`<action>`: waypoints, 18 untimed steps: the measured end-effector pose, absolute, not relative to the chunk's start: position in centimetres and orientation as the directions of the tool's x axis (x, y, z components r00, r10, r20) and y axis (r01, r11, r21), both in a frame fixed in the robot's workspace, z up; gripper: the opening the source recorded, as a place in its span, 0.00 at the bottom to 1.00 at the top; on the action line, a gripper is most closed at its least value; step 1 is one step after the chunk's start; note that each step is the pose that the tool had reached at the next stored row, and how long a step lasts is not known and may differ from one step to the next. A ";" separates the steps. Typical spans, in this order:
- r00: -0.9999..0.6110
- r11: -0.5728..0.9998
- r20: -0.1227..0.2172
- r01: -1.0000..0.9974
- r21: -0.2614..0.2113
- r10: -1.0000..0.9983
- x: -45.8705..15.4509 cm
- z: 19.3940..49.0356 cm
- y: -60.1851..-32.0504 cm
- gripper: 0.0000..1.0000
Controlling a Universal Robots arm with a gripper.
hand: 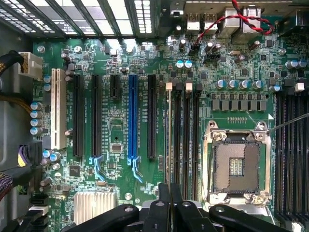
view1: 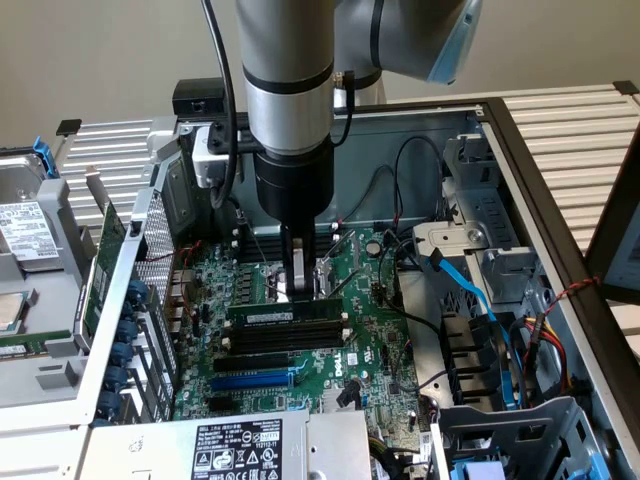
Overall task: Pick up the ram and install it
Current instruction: 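Insert the ram into the slot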
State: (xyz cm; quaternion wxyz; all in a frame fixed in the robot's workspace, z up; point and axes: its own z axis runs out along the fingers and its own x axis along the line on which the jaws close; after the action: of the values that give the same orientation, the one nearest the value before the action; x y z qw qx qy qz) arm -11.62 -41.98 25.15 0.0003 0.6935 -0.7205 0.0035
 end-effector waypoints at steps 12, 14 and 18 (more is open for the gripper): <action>-0.043 0.043 0.005 -0.999 -0.001 -0.999 -11.6 24.7 -41.9 0.13; -0.043 0.043 0.005 -0.999 -0.001 -0.999 -11.6 24.6 -41.9 0.13; -0.043 0.043 0.005 -0.999 -0.001 -0.999 -11.6 24.4 -41.9 0.13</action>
State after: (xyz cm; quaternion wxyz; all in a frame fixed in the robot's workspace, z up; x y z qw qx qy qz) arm -11.61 -41.89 24.40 0.0015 0.6918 -0.7221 0.0023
